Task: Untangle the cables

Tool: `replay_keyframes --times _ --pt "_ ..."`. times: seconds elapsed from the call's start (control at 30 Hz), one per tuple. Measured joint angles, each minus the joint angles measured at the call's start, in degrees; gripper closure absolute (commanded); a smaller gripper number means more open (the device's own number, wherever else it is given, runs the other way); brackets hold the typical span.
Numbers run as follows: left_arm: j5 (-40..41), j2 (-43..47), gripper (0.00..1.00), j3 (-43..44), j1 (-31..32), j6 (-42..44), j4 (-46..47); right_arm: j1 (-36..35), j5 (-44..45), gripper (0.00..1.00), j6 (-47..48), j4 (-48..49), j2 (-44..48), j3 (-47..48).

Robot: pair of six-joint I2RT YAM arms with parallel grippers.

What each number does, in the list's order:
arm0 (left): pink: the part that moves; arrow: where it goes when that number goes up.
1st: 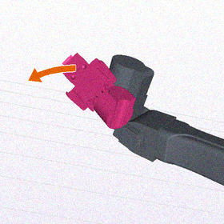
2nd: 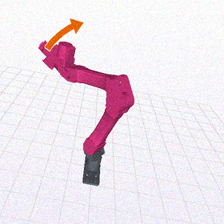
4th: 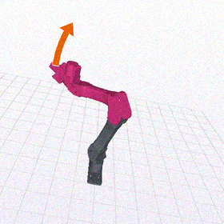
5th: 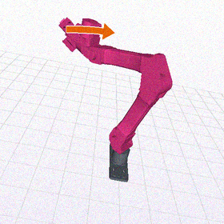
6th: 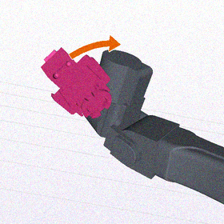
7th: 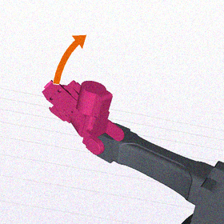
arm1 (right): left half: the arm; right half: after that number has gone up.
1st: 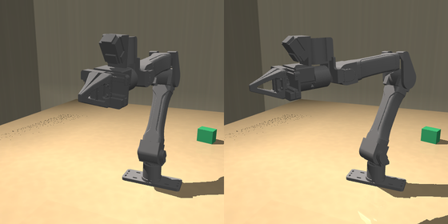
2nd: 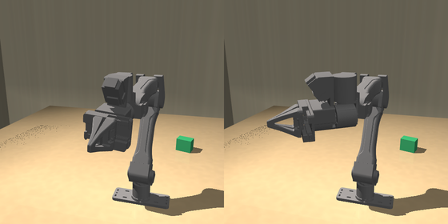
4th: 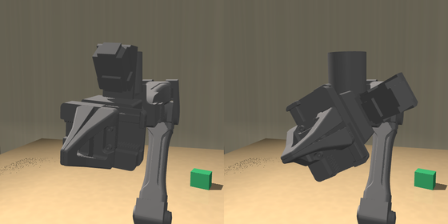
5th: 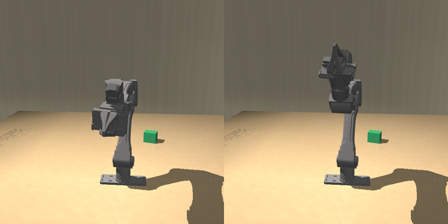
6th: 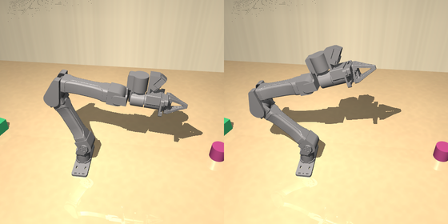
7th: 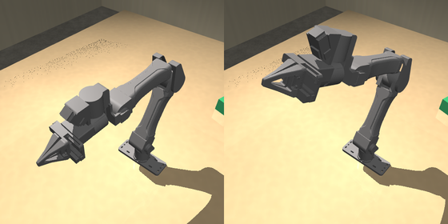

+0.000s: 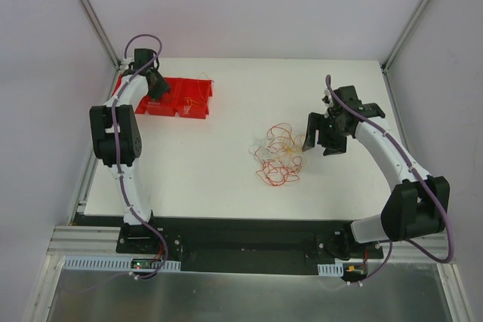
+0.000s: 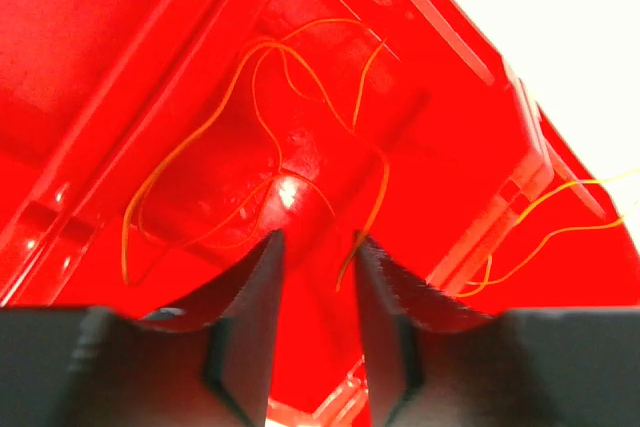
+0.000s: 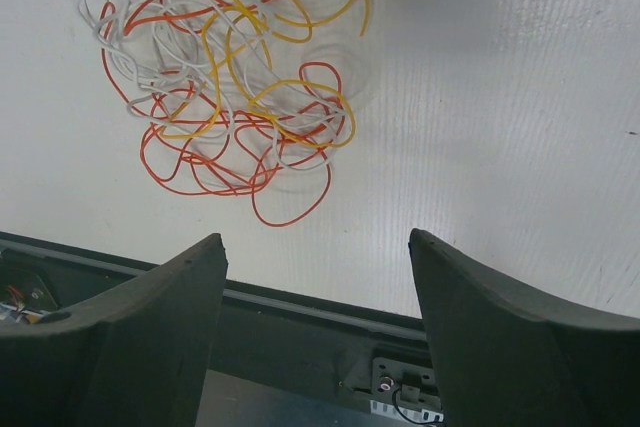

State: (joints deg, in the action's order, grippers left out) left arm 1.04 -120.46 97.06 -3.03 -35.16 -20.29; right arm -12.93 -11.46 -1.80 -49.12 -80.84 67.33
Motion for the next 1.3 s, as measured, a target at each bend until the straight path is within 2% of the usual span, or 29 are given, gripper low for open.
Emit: replay_keyframes --times 0.1,0.2,0.43,0.5,0.6,0.67,0.73,0.83,0.97,1.1,1.2,1.3 --pt "0.0 2.4 0.42 -0.3 0.0 2.1 -1.1 0.0 -1.1 0.24 0.0 0.1 -0.2 0.1" --pt "-1.2 7.6 0.36 -1.4 0.0 3.5 -1.7 0.0 -2.9 0.24 -0.2 1.3 -0.5 -0.4" --pt "-9.6 28.6 0.38 -12.9 2.1 4.5 -0.5 0.1 -5.6 0.25 -1.2 5.7 -0.6 -6.2" --pt "-12.0 33.9 0.39 -17.6 6.2 5.6 -0.2 0.2 -7.9 0.28 -2.7 8.1 -1.0 -8.7" --pt "-14.3 38.4 0.52 -24.7 17.3 7.2 0.7 0.3 -12.2 0.32 -5.5 12.2 -3.1 -12.0" --pt "-15.6 39.2 0.58 -29.5 27.2 7.6 1.8 0.3 -14.2 0.34 -7.1 14.7 -5.1 -13.8" --pt "-17.3 38.6 0.58 -33.0 35.6 7.0 2.2 0.3 -14.8 0.34 -7.8 15.9 -7.4 -14.4" --pt "-20.0 35.9 0.54 -34.0 42.6 5.5 1.9 0.3 -13.7 0.33 -7.7 16.4 -8.9 -14.4" --pt "-21.7 31.3 0.55 -30.9 46.5 4.5 1.9 0.4 -10.3 0.35 -7.1 16.5 -8.9 -13.9" --pt "-22.6 29.7 0.47 -27.2 48.5 4.5 1.9 0.4 -7.0 0.44 -6.3 17.1 -9.0 -13.4" --pt "-23.5 30.1 0.46 -26.1 48.8 4.5 1.9 0.4 -5.7 0.53 -6.1 18.1 -9.6 -13.0" --pt "-23.3 31.1 0.47 -26.2 48.7 4.4 1.4 0.4 -5.5 0.69 -6.0 19.4 -10.3 -12.9"
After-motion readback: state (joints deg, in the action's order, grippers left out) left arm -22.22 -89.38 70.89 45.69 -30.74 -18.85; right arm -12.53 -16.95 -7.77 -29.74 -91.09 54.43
